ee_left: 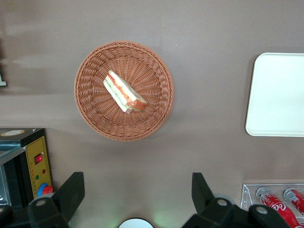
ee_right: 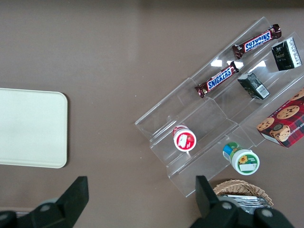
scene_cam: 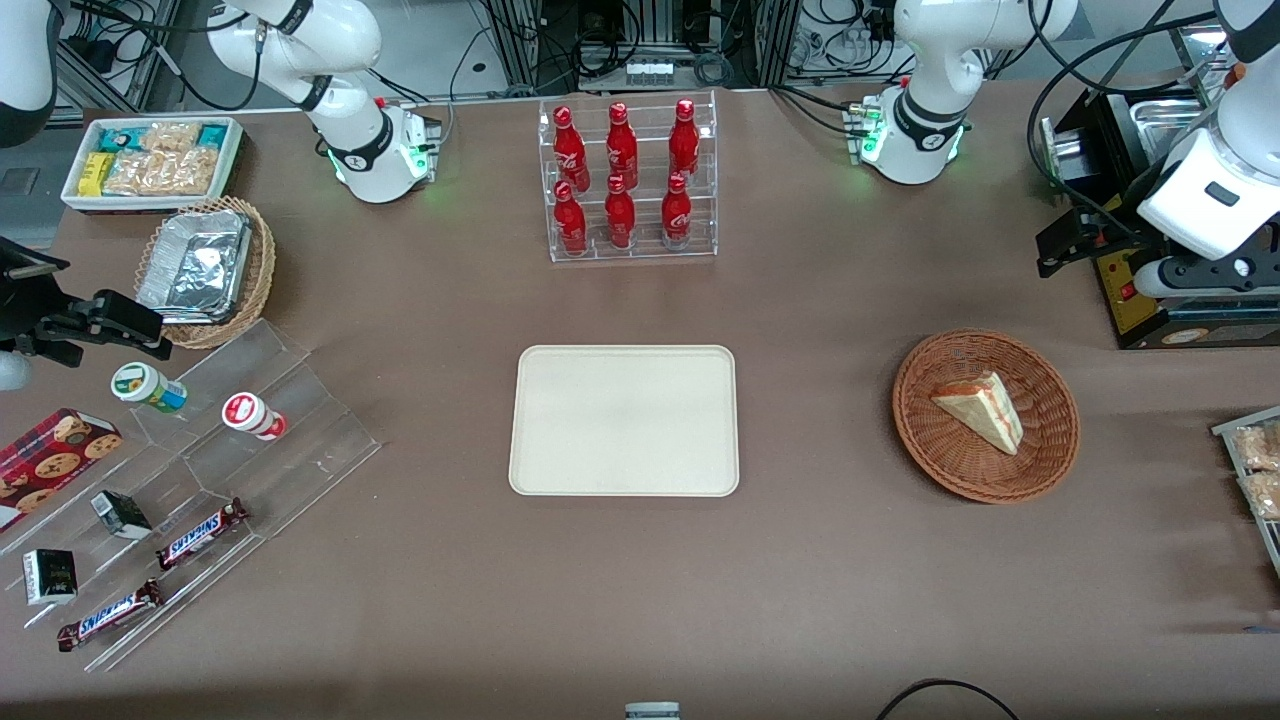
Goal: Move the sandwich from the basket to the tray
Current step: 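Move the left gripper from rest toward the sandwich in the wicker basket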
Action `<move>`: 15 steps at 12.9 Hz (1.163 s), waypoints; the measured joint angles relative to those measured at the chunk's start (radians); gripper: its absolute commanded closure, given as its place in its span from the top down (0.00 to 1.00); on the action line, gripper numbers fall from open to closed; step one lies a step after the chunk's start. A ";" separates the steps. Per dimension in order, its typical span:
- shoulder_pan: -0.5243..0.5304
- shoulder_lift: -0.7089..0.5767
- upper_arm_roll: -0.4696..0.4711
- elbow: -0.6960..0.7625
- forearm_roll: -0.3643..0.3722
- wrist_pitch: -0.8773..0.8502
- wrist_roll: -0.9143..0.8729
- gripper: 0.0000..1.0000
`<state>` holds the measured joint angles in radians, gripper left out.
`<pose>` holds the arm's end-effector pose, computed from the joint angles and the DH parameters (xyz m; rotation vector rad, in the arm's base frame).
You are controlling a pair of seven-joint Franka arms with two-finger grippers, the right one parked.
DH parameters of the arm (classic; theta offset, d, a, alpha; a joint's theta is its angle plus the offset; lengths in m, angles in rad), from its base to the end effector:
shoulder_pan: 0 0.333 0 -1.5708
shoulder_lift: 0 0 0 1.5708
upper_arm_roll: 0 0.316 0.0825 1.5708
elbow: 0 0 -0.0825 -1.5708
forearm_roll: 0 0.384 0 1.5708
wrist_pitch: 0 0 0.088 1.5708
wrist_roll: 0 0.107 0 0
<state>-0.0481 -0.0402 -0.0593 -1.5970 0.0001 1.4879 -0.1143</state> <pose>0.5298 -0.0578 0.6271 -3.1296 -0.0110 0.1069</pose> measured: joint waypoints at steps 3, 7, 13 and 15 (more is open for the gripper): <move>0.005 0.001 0.002 0.000 0.000 -0.001 0.000 1.00; 0.008 0.007 0.002 0.000 0.000 -0.002 0.000 1.00; 0.013 0.055 0.035 -0.027 0.000 0.014 -0.001 1.00; 0.015 0.077 0.048 -0.051 0.000 0.067 -0.022 1.00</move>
<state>-0.0333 0.0364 -0.0116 -1.6477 0.0004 1.5553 -0.1365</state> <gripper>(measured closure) 0.000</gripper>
